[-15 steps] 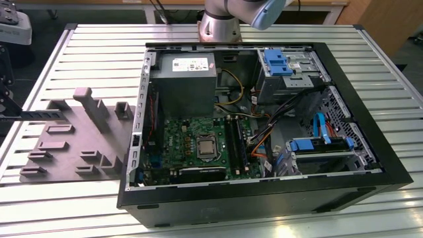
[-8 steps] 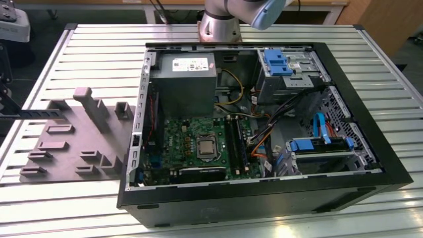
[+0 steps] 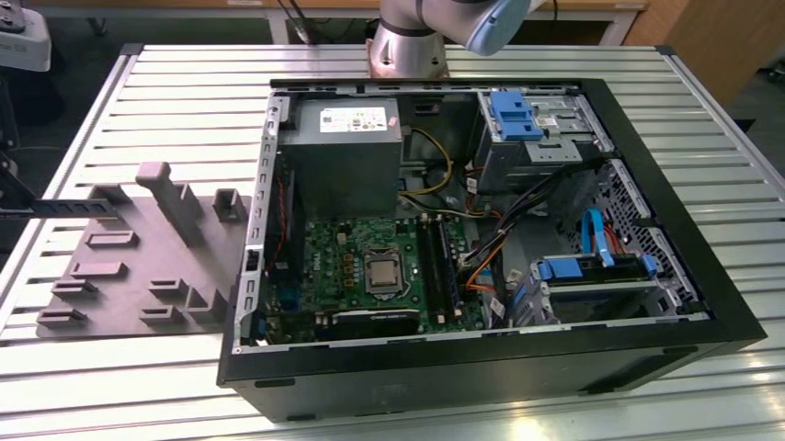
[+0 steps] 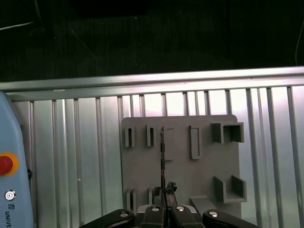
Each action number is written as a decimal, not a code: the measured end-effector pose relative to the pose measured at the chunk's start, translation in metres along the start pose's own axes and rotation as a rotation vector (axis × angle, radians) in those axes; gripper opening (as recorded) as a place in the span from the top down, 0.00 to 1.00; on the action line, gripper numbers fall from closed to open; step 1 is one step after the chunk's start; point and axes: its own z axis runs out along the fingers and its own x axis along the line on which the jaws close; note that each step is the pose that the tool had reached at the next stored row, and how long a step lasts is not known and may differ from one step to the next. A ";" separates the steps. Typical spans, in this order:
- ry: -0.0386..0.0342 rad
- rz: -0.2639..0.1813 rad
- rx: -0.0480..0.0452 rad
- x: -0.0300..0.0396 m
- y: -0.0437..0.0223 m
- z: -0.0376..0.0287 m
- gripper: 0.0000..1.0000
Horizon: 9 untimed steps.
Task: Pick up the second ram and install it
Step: 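Pick up the second ram and move it above second insertion slot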
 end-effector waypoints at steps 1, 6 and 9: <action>0.0000 0.000 0.0000 0.0000 0.0000 -0.0006 0.88; 0.0000 0.000 0.0000 -0.0002 0.0002 -0.0037 0.88; 0.0000 0.000 0.0000 -0.0004 0.0003 -0.0057 0.88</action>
